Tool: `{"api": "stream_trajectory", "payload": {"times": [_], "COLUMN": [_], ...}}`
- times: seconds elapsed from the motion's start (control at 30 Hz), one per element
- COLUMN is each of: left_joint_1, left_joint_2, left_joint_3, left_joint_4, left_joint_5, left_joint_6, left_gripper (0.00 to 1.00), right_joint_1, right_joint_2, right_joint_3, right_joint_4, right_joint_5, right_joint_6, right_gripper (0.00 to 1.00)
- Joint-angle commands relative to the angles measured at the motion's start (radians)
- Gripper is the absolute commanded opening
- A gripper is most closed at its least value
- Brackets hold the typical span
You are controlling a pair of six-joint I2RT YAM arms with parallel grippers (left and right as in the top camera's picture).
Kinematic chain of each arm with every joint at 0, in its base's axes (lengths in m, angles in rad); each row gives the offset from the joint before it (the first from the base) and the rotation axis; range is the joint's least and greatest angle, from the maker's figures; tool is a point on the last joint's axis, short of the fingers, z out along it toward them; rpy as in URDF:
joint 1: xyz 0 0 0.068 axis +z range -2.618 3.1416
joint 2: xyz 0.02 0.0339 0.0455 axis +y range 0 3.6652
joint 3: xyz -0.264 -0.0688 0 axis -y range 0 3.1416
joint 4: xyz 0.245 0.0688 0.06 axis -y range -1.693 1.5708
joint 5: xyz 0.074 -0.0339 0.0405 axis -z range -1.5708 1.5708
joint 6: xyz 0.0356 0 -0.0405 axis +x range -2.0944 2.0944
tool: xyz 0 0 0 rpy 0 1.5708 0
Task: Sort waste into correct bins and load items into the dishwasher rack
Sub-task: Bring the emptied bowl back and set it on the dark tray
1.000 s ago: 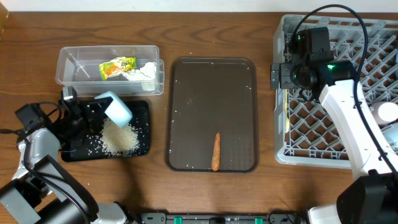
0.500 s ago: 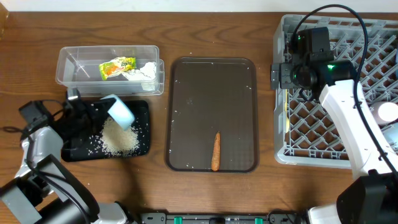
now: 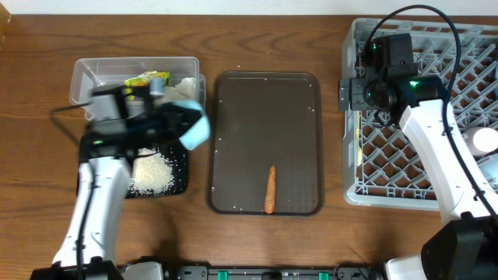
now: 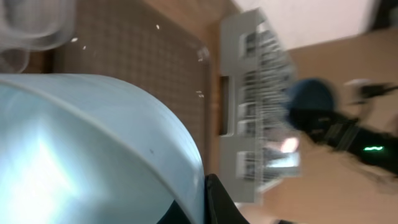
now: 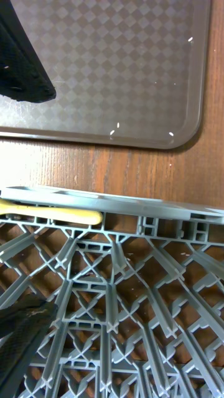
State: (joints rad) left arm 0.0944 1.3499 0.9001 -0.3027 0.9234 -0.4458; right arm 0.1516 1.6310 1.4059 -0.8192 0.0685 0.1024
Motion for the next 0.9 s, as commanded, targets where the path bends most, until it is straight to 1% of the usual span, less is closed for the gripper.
{"api": "stream_trajectory", "payload": {"times": [0.0,0.03,0.07,0.13,0.2,0.27,0.37,0.47,0.6,0.67,0.73,0.8,0.83,0.87], "left_joint_1": [-0.157,-0.204,-0.278,-0.358,-0.422,-0.484,-0.544,-0.586,-0.61,-0.618,-0.624,-0.625,-0.625,-0.623], "left_joint_2": [0.006,0.014,0.031,0.057,0.087,0.134,0.207,0.283,0.346,0.36,0.362,0.362,0.362,0.362], "left_joint_3": [0.021,0.021,0.021,0.021,0.021,0.021,0.021,0.021,0.021,0.021,0.021,0.021,0.021,0.021], "left_joint_4": [0.023,0.035,0.069,0.121,0.18,0.27,0.384,0.455,0.486,0.488,0.484,0.485,0.485,0.484], "left_joint_5": [-0.385,-0.462,-0.569,-0.659,-0.705,-0.711,-0.711,-0.711,-0.708,-0.7,-0.7,-0.7,-0.7,-0.7], "left_joint_6": [-0.005,-0.005,-0.005,-0.004,0.004,0.036,0.041,0.04,0.04,0.041,0.043,0.045,0.045,0.047], "left_gripper": [0.07,0.07,0.06,0.06,0.06,0.06,0.06,0.06,0.07,0.08,0.09,0.13,0.21,0.24], "right_joint_1": [-0.005,-0.005,-0.005,-0.005,-0.005,-0.005,-0.005,-0.005,-0.005,-0.005,-0.005,-0.005,-0.005,-0.005], "right_joint_2": [-0.002,-0.002,-0.002,-0.002,-0.002,-0.002,-0.002,-0.002,-0.002,-0.002,-0.002,-0.002,-0.002,-0.002], "right_joint_3": [-0.001,-0.001,-0.001,-0.001,-0.001,-0.001,-0.001,-0.001,-0.001,-0.001,-0.001,-0.001,-0.001,-0.001], "right_joint_4": [0.0,0.0,-0.001,-0.004,-0.004,-0.004,-0.008,-0.023,-0.03,-0.026,-0.018,-0.011,-0.008,-0.006], "right_joint_5": [0.01,0.01,0.01,0.011,0.011,0.011,0.011,0.014,0.014,0.013,0.001,-0.023,-0.035,-0.048], "right_joint_6": [-0.006,-0.006,-0.006,-0.006,-0.006,-0.006,-0.006,-0.006,0.006,0.009,0.009,0.009,0.009,0.009], "right_gripper": [0.99,0.99,0.99,0.99,0.98,0.97,0.97,0.97,0.97,0.99,0.99,0.99,0.99,0.99]}}
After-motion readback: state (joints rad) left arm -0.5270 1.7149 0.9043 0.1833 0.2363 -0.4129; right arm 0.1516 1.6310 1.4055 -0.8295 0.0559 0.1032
